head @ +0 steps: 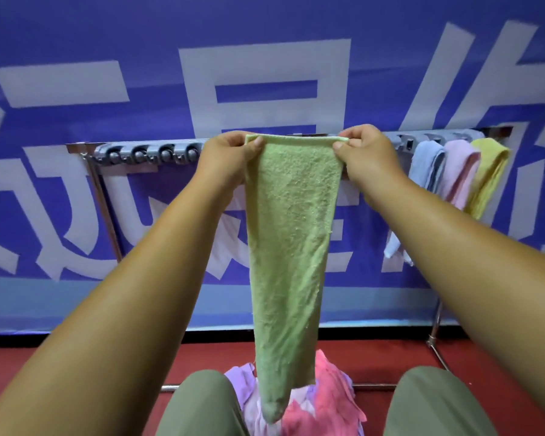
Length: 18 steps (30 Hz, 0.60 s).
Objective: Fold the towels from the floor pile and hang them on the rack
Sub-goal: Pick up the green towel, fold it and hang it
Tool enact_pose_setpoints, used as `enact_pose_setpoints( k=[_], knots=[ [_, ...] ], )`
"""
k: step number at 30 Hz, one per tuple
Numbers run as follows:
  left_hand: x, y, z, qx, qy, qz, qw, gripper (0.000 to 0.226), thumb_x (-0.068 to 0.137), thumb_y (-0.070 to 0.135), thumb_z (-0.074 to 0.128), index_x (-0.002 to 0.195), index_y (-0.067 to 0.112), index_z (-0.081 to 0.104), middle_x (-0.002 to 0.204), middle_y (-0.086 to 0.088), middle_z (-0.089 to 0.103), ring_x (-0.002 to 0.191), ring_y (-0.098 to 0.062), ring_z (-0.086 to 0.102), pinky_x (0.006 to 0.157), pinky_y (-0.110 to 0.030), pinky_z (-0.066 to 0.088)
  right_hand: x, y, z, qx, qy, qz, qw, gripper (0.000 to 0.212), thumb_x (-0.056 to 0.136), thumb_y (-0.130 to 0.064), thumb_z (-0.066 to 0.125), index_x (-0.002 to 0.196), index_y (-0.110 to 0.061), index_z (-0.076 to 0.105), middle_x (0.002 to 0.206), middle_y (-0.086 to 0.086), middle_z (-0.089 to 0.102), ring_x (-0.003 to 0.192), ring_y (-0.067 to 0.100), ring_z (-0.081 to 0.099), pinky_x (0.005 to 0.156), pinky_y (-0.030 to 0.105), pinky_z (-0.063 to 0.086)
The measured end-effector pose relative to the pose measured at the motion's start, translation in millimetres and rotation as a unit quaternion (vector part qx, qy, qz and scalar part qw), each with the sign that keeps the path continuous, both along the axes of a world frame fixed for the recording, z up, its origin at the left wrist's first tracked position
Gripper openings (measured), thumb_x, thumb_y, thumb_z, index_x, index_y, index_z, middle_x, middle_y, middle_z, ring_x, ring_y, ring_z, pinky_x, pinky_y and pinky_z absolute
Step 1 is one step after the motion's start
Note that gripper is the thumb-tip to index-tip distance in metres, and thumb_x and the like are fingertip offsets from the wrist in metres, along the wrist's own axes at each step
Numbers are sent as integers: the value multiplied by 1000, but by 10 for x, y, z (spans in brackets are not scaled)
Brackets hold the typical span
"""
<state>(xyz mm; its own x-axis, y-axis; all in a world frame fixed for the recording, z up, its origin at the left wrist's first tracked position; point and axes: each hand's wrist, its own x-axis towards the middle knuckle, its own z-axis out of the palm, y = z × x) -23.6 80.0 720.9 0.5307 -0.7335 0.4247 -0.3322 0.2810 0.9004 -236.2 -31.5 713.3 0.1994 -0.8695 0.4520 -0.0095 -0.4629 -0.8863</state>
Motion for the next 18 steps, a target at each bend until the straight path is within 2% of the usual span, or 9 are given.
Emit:
enact_pose_setpoints(
  k=[3, 6, 8, 10, 13, 18],
  knots=[
    [13, 30, 113, -9, 12, -1, 1000, 8, 99, 24, 76, 98, 17, 79, 75, 6, 75, 61, -8, 67, 56, -24, 56, 9, 65, 121, 14, -22, 17, 1000, 8, 96, -23, 67, 102, -28, 64, 111, 2, 75, 102, 30, 74, 82, 61, 63],
    [84, 34, 156, -4, 36, 4, 999, 14, 93, 24, 83, 103, 15, 82, 90, -3, 82, 80, -20, 77, 77, -37, 65, 16, 103, 193, 36, -43, 38, 998, 6, 100, -19, 65, 104, -23, 66, 113, 7, 74, 106, 37, 74, 80, 64, 63],
    [142, 31, 157, -2, 55, 10, 998, 18, 88, 24, 87, 104, 16, 84, 97, -8, 83, 94, -28, 80, 85, -42, 67, 25, 114, 216, 45, -48, 48, 997, 7, 102, -17, 63, 105, -21, 68, 112, 9, 75, 107, 38, 74, 81, 64, 62],
    [183, 27, 150, 0, 70, 11, 998, 23, 82, 26, 90, 102, 17, 85, 98, -8, 83, 98, -30, 80, 86, -42, 66, 40, 114, 222, 47, -42, 49, 997, 11, 102, -15, 62, 101, -23, 69, 109, 8, 75, 102, 33, 75, 82, 63, 62],
    [203, 10, 133, 3, 97, 9, 995, 29, 75, 25, 93, 102, 15, 85, 99, -9, 83, 94, -27, 80, 79, -37, 65, 64, 102, 238, 54, -35, 43, 997, 15, 100, -12, 62, 98, -25, 70, 108, 9, 75, 95, 30, 75, 81, 62, 63],
    [160, -52, 80, 22, 143, 47, 988, 30, 67, 25, 93, 94, 15, 84, 102, -10, 81, 93, -26, 78, 75, -39, 66, 98, 76, 217, 90, -38, 42, 994, 16, 97, -6, 65, 101, -20, 72, 108, 10, 76, 101, 29, 77, 77, 50, 67]
  ],
)
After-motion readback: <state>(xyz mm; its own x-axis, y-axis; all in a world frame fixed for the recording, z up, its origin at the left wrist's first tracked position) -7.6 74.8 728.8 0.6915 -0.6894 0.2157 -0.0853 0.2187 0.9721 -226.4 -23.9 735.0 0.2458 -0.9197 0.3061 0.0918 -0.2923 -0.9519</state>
